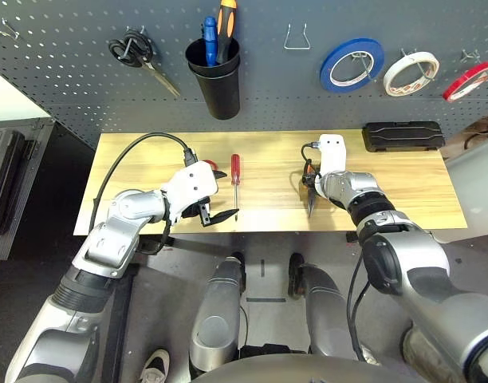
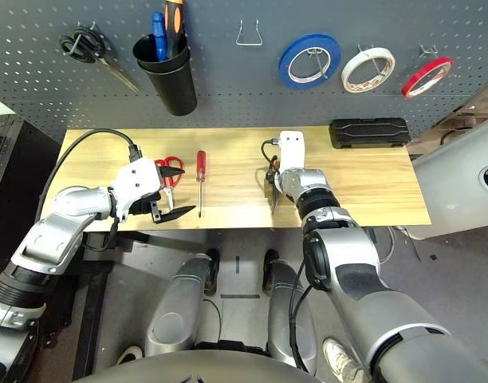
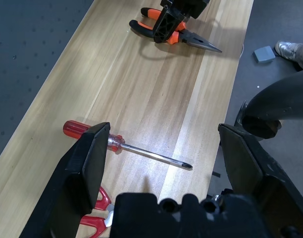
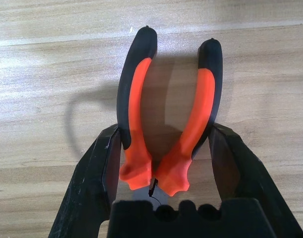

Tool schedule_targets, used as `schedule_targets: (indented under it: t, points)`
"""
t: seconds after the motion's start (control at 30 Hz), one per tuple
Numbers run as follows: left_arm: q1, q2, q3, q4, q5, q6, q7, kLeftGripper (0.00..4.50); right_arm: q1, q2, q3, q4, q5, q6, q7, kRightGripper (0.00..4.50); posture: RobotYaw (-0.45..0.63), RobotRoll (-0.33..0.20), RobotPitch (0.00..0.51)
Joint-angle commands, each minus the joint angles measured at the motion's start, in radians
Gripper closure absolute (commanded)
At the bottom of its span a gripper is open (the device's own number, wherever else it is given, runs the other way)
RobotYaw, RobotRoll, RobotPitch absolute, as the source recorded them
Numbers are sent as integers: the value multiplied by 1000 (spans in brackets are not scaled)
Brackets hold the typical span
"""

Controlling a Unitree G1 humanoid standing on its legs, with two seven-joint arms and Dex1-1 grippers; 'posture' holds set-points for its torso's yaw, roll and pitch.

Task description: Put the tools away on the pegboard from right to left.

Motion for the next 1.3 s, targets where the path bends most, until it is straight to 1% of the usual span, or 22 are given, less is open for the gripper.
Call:
schedule_targets:
  t: [0.03,0.23,0.37,0.5,0.57,0.7,0.87,0.97,1.13,1.3]
  points:
    - [11,10,-19,-1,30,-4,-1,0,40,17,-9,38,1,19,-4,1583,340,0,331]
    - [9,10,-20,19,54,-29,-7,0,41,15,1,-33,7,36,29,1583,333,0,327]
    - [15,8,-1,14,43,-38,-2,0,86,-10,53,-199,-5,68,111,1583,334,0,324]
    - [32,-9,42,-6,-1,-36,13,0,203,-64,136,-453,-31,63,209,1583,333,0,319]
    - [36,-20,57,-13,-16,-38,20,0,250,-90,160,-542,-39,43,243,1583,331,0,316]
    - [41,-47,96,-30,-60,-33,36,0,327,-138,204,-675,-66,-74,304,1583,330,0,313]
    - [46,-114,178,-80,-167,-48,65,0,405,-192,232,-761,-99,-265,373,1583,327,0,307]
    - [60,-146,224,-127,-231,-44,84,0,445,-219,226,-770,-116,-358,389,1583,333,0,303]
    - [75,-173,277,-204,-319,-15,122,0,497,-254,215,-770,-130,-518,414,1583,341,0,296]
    - [69,-185,305,-253,-376,-8,154,0,527,-279,198,-747,-128,-673,440,1583,348,0,288]
